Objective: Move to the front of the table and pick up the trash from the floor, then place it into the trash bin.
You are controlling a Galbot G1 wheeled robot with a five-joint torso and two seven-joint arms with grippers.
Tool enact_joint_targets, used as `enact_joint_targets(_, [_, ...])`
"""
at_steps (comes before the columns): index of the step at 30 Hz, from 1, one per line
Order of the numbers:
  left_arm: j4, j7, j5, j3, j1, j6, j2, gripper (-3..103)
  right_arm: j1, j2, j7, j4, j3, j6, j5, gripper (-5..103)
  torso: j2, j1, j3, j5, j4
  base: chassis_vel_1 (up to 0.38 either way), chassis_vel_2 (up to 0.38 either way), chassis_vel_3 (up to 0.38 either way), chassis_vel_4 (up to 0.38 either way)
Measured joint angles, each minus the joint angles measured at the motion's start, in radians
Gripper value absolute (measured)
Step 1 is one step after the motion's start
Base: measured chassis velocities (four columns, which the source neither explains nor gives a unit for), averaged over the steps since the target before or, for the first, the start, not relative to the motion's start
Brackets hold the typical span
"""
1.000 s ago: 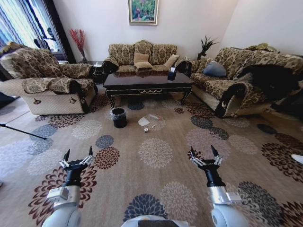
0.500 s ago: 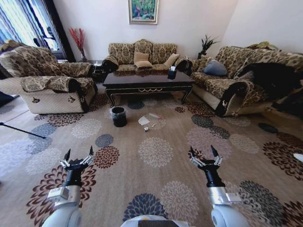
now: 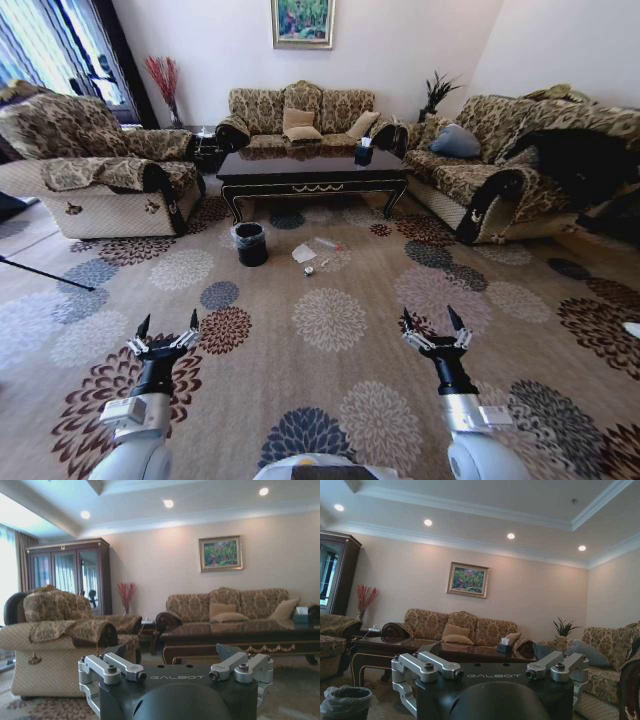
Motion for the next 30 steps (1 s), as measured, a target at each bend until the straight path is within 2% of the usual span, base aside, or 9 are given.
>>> enact_joint_targets(3, [-0.005, -0.001, -0.032, -0.024, -0.025, 0.024, 0.022, 100, -0.001, -0.031, -0.009, 0.014, 0.032, -0.016, -0.001, 100, -0.015, -0.006, -0.009, 0.0, 0.0001, 0.0, 0.0, 0.0, 0.0])
enact_joint_targets(8, [-0.004, 0.003, -0.035, -0.028, -0.021, 0.026, 0.046, 100, -0.006, -0.077, -0.002, 0.017, 0.061, -0.027, 0.011, 100, -0.031, -0.011, -0.02, 0.0, 0.0002, 0.0, 0.0, 0.0, 0.0])
enact_joint_targets(11, [-0.002, 0.01, -0.018, -0.02, -0.01, 0.023, 0.068, 100, -0.021, -0.131, 0.011, 0.015, 0.075, -0.034, 0.006, 100, -0.048, -0.017, -0.031, 0.0001, 0.0001, 0.0, 0.0, 0.0, 0.0])
enact_joint_targets(16, [0.004, 0.016, 0.0, -0.007, 0.006, 0.013, 0.09, 100, -0.027, -0.175, 0.014, 0.01, 0.08, -0.042, 0.002, 100, -0.067, -0.024, -0.042, 0.0, 0.0003, 0.0, 0.0, 0.0, 0.0])
enact_joint_targets(24, [-0.004, 0.017, 0.001, -0.006, 0.016, 0.012, 0.092, 100, -0.024, -0.222, 0.023, 0.005, 0.109, -0.057, 0.014, 100, -0.095, -0.037, -0.058, 0.0001, 0.0002, 0.0, 0.0, 0.0, 0.0])
enact_joint_targets(30, [-0.019, 0.018, 0.007, -0.004, 0.027, 0.008, 0.084, 100, -0.019, -0.252, 0.013, 0.01, 0.129, -0.067, 0.063, 100, -0.122, -0.045, -0.077, 0.0, 0.0003, 0.0, 0.0, 0.0, 0.0])
